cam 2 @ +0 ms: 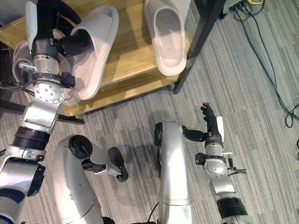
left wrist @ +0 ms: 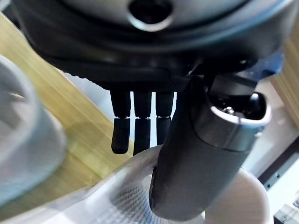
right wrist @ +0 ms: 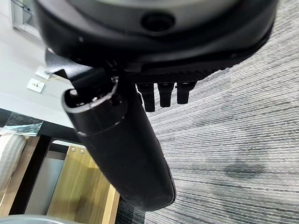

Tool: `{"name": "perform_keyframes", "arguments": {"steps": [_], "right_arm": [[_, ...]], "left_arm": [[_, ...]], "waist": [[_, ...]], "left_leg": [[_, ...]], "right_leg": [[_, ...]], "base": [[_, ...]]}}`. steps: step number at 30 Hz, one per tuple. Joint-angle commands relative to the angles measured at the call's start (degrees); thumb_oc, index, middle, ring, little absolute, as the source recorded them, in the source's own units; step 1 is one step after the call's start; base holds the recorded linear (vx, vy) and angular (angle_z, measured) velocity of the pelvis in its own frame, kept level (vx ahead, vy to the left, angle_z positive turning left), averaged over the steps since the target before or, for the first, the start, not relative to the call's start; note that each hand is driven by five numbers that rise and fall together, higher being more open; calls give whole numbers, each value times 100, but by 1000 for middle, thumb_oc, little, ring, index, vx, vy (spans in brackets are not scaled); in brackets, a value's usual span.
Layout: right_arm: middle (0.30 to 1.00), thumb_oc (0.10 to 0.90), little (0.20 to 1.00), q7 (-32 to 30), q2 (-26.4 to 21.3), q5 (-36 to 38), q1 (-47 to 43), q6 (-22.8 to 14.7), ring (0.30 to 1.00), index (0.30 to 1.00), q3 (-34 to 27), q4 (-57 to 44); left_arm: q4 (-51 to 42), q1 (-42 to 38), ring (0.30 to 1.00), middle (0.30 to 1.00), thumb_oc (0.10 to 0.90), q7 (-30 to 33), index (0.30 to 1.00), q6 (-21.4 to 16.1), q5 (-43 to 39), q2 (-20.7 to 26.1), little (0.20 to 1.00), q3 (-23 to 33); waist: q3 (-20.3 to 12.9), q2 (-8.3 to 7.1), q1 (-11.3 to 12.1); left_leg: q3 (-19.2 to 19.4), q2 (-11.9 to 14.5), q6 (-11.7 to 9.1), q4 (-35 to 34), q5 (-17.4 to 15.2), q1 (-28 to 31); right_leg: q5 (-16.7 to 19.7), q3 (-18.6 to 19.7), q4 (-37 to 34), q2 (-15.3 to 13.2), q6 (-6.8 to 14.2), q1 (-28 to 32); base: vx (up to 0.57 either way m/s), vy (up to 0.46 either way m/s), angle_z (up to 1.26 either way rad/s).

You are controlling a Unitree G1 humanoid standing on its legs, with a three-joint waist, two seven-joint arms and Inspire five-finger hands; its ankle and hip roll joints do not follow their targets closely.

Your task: Arrange the slippers neatly on the shoe rack.

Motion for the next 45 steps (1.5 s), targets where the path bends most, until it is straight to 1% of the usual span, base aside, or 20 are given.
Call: {"name": "perform_keyframes", "arguments": {"steps": [1,5,8,9,11,13,14,15,16,17,18,19,21,25,31,36,38,45], "right_arm": [[900,800,900,59,-260,-128,-84,-543,900,900,-55,-812],[900,800,900,197,-301,-131,-22,-550,900,900,49,-847],[900,800,900,227,-297,-110,-29,-548,900,900,68,-836],[900,800,900,247,-302,-70,-67,-553,900,900,114,-841],[900,800,900,281,-309,-50,-85,-568,900,900,140,-900],[900,800,900,315,-322,-40,-60,-572,900,900,156,-973],[900,800,900,331,-330,-36,-58,-574,900,900,172,-984],[900,800,900,341,-352,-31,-70,-584,900,900,188,-975],[900,800,900,352,-371,-18,-78,-587,900,900,193,-960],[900,800,900,362,-374,-8,-77,-590,900,900,203,-973],[900,800,900,379,-380,5,-80,-592,900,900,205,-979],[900,800,900,379,-378,5,-81,-592,900,900,205,-979],[900,800,900,400,-381,20,-95,-586,900,900,221,-977],[900,800,900,429,-426,-25,-130,-574,900,900,243,-1007],[900,800,900,427,-412,-92,-173,-537,900,900,253,-926],[900,800,900,428,-384,-154,-230,-521,900,900,233,-831],[900,800,900,422,-363,-130,-252,-525,900,900,187,-778],[900,800,900,442,-308,-76,-260,-536,900,900,141,-718]], "left_arm": [[-32,-1253,300,300,400,497,300,-404,40,520,300,31],[344,-1543,300,300,400,499,300,-377,5,541,300,-227],[551,-1660,300,300,400,476,300,-362,-60,556,300,-316],[813,-1789,300,300,400,465,300,-371,-120,579,300,-467],[972,-1865,300,300,400,456,300,-362,-134,618,300,-574],[1053,-1925,300,300,400,424,300,-343,-124,603,300,-655],[1086,-1946,314,314,409,422,314,-346,-123,611,314,-690],[1136,-1968,568,568,579,423,568,-343,-126,619,568,-731],[1205,-2010,841,841,761,417,841,-347,-137,638,841,-765],[1252,-2035,841,841,761,415,841,-345,-153,648,841,-796],[1320,-2075,900,900,800,407,900,-346,-176,661,900,-848],[1323,-2078,900,900,800,408,900,-347,-177,662,900,-851],[1320,-2136,900,900,800,383,900,-342,-244,651,900,-848],[1079,-2105,900,900,800,318,900,-351,-361,562,900,-772],[474,-1684,900,900,800,-14,900,-433,-682,362,900,-605],[-150,-1249,900,900,800,-274,900,-517,-959,220,900,-452],[-478,-1051,900,900,800,-354,900,-516,-904,268,900,-455],[-827,-627,900,900,800,-481,900,-515,-768,444,900,-536]], "waist": [[-183,167,-180],[-183,140,-268],[-183,141,-305],[-183,129,-342],[-183,124,-355],[-183,88,-383],[-183,74,-392],[-183,64,-397],[-183,44,-407],[-183,31,-414],[-183,6,-420],[-183,4,-421],[-183,-69,-429],[-183,-127,-424],[-183,-201,-353],[-183,-252,-318],[-183,-266,-289],[-183,-319,-245]], "left_leg": [[-1451,-294,-692,-55,959,491],[-1393,-281,-687,121,915,491],[-1348,-281,-676,172,877,491],[-1292,-273,-650,194,830,491],[-1263,-263,-658,202,812,491],[-1250,-285,-671,233,779,491],[-1243,-298,-664,251,766,491],[-1234,-303,-679,259,764,491],[-1230,-313,-682,289,745,491],[-1222,-315,-680,300,736,491],[-1216,-330,-683,313,728,491],[-1214,-331,-683,313,728,491],[-1165,-349,-689,356,683,491],[-1066,-349,-693,363,649,491],[-936,-318,-748,428,589,491],[-889,-326,-751,424,544,491],[-880,-330,-754,440,501,491],[-867,-363,-760,519,436,491]], "right_leg": [[1581,743,-293,126,6,378],[1524,813,-116,87,13,378],[1490,864,-54,82,8,378],[1490,917,-10,101,23,378],[1465,971,44,79,16,378],[1445,1046,77,69,16,378],[1446,1060,97,78,23,378],[1421,1072,127,69,17,378],[1413,1077,156,60,18,378],[1405,1079,176,51,16,378],[1381,1099,197,38,12,378],[1379,1101,198,37,12,378],[1349,1158,276,30,4,378],[1327,1197,339,-18,-8,378],[1327,1287,484,-65,-14,378],[1348,1362,547,-42,-14,378],[1346,1393,597,-28,-4,378],[1335,1434,682,2,6,378]], "base": [[0,0,0],[39,30,-4],[10,6,-1],[22,31,-7],[27,27,-10],[17,21,-5],[0,0,0],[0,0,0],[0,0,0],[0,0,0],[0,0,0],[7,-3,3],[-1,-2,2],[3,-12,2],[4,-35,7],[0,-16,4],[3,-5,7],[3,-2,4]]}}
